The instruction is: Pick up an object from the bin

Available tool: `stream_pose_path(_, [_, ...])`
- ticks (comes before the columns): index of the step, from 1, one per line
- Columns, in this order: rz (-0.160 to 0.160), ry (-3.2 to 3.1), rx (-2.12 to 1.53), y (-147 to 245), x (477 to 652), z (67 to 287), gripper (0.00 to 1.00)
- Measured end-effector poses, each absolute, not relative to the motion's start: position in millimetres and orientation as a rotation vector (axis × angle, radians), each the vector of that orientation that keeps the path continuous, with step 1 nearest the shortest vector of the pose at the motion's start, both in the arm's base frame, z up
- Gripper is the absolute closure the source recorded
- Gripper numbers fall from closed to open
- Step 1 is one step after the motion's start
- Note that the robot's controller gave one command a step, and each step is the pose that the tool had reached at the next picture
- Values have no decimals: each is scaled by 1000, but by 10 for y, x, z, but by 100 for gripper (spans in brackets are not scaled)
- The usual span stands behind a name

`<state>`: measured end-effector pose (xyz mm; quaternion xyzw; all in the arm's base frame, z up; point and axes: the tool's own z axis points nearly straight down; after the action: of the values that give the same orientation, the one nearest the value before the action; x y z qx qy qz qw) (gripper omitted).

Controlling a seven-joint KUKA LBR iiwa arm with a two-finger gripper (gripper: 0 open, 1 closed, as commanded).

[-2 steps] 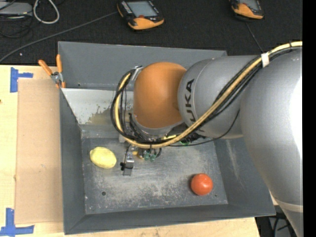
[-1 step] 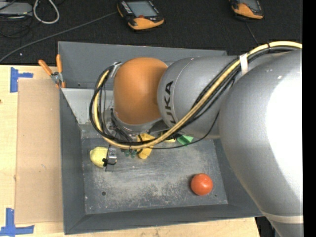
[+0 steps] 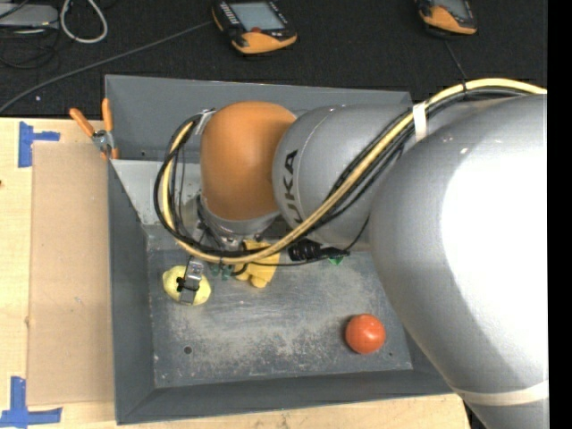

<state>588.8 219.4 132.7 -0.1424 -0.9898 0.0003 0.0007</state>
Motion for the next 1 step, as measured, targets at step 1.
stream_pose_path(1, [-3,-3130,-299,2065,5869,658,0])
